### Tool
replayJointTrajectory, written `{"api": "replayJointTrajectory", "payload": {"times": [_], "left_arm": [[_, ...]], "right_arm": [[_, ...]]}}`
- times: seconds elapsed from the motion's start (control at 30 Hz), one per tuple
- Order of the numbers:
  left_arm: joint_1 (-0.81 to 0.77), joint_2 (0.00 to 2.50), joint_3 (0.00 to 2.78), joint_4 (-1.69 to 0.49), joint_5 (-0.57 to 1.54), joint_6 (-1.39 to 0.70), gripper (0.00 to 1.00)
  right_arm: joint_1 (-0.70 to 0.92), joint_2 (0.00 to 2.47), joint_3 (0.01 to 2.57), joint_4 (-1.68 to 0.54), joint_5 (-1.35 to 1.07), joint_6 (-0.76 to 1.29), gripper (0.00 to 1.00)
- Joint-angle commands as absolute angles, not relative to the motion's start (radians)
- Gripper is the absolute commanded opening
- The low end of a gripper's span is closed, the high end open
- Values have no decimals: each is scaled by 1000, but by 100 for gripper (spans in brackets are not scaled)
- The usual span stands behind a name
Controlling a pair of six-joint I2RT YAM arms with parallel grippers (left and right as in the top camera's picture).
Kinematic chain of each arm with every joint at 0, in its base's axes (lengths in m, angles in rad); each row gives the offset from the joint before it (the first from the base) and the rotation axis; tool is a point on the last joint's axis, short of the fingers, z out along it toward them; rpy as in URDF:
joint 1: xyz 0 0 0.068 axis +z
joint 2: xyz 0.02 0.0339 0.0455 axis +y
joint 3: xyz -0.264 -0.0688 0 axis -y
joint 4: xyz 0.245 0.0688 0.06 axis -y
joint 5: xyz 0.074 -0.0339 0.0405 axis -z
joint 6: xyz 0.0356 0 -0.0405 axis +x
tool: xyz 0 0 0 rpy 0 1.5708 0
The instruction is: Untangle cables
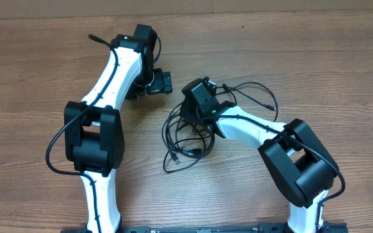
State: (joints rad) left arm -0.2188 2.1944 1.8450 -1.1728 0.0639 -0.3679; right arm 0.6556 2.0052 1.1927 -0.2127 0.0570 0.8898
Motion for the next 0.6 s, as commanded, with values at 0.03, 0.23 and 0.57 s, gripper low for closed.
{"api": "replayJointTrajectory", "payload": {"times": [0.03, 0.23, 0.57], "left_arm": [[-216, 2171, 1842, -1169, 71, -382, 99], [-216, 2171, 1842, -1169, 71, -382, 100], [-216, 2171, 1842, -1169, 71, -382, 100]], "right_arm": [[660, 2018, 1197, -180, 105, 897, 26], [661, 2060, 1197, -139, 135, 896, 26], [661, 2126, 1197, -100, 134, 886, 17]]}}
